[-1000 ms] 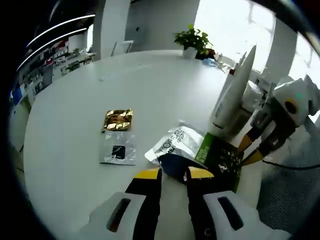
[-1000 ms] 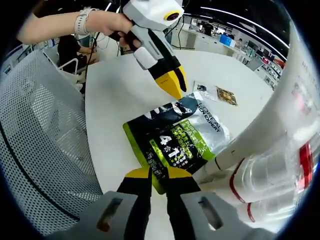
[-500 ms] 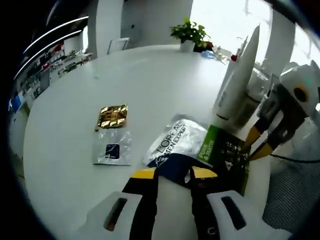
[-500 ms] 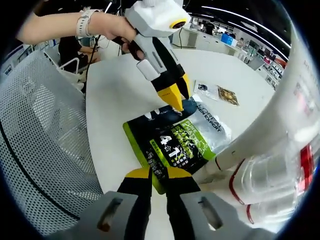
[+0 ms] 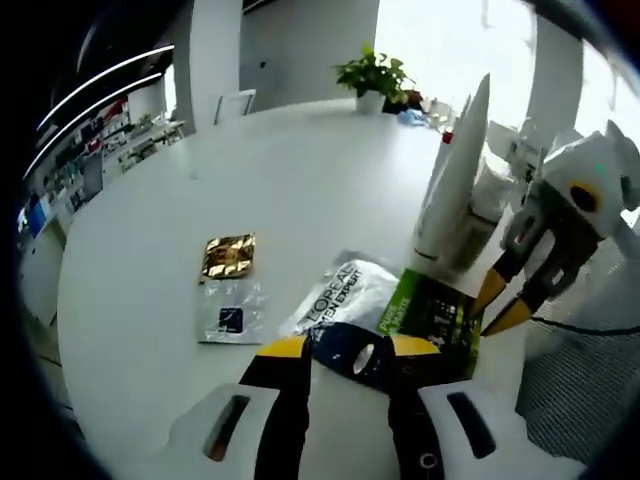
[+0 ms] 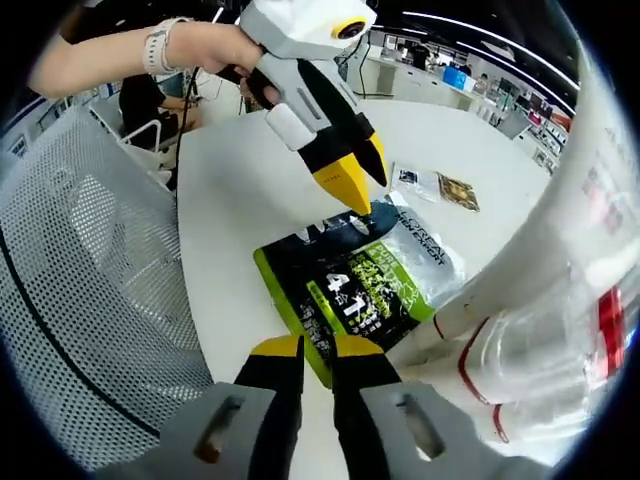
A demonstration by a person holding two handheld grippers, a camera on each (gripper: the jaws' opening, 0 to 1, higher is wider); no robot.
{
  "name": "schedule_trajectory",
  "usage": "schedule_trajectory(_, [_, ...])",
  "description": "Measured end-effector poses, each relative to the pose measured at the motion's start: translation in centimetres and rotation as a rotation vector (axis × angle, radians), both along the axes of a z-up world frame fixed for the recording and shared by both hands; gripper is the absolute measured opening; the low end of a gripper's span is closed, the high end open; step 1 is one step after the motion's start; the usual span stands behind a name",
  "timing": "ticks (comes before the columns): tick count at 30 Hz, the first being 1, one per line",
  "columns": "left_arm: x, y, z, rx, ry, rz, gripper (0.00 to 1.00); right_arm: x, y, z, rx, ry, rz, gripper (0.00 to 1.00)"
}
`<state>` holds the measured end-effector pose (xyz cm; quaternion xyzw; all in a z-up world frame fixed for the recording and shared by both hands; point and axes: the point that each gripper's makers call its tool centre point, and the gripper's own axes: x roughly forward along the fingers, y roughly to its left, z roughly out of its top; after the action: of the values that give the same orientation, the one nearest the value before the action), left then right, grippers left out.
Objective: Arrange the skincare products in the storage area until every visible bottle or jar stands upright without overlapping.
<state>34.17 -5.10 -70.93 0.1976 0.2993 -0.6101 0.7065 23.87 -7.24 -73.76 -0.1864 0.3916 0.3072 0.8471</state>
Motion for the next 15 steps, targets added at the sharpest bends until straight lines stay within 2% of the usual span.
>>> schedule_trajectory(6, [-1.1,0.2,2.3,-0.045,-0.001,0.006,0.30,0.0,0.0,3.5,0.067,-0.064,-0.029,0.10])
schedule_trajectory(9, [-1.4,0.4,3.4,-0.067,-0.014,0.016,0.32,-0.2,0.0,4.6,0.071,-0.086,-0.023,0.10])
schedule_trajectory(12, [-2.1,0.7,4.7,-0.093,-0.007,0.024,0.33,-0.5,0.1,6.2,0.126,-0.097,-0.042,0.11])
schedule_trajectory(15, [-2.7,0.9,5.7,-0.114,-0.003,0.025,0.36,-0.9,-0.1,7.4,0.133,-0.122,-0.048,0.12])
